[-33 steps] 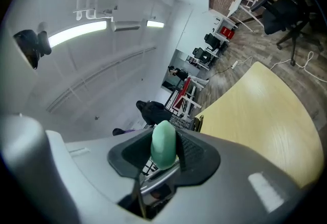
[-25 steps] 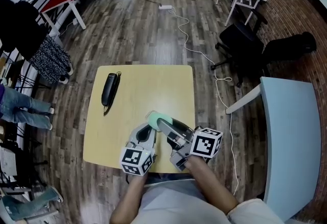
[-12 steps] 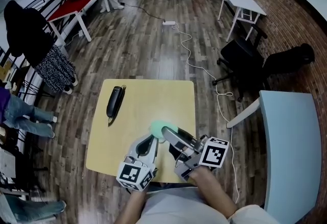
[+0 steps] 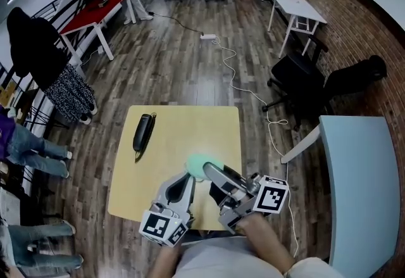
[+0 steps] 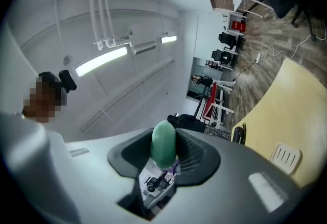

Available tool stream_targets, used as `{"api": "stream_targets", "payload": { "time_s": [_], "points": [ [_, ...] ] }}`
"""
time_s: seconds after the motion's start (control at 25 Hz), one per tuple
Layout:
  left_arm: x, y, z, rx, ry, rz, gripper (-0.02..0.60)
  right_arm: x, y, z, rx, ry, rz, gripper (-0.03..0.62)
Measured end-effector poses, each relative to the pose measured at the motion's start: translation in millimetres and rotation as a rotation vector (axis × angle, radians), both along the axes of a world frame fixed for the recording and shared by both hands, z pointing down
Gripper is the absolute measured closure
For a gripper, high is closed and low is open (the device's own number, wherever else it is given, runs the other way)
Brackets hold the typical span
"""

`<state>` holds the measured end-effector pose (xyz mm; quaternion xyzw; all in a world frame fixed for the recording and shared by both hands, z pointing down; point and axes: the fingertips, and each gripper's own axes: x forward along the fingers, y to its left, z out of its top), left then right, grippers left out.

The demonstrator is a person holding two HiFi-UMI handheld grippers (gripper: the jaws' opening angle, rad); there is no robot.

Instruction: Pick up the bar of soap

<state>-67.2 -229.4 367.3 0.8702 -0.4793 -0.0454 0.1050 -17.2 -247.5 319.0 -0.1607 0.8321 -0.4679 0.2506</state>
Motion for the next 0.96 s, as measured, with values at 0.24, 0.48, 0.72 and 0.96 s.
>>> {"api": "stream_targets", "payload": {
  "time_s": [0.24, 0.48, 0.72, 0.96],
  "points": [
    [0, 9, 2, 0.0, 0.016, 0.014, 0.577, 2, 11, -2, 0.007, -0.026, 0.0, 0.467],
    [0, 11, 0, -0.008, 0.032, 0.025, 0.577, 1, 16, -4, -0.001, -0.03, 0.002, 0.467],
    [11, 7, -3, -0.002, 0.043, 0.039, 0.577, 8, 14, -7, -0.005, -0.068, -0.003, 0.467],
    [9, 10, -9, -0.004, 0.048, 0.04, 0.577, 13, 17, 2, -0.023, -0.03, 0.014, 0.467]
  ]
}}
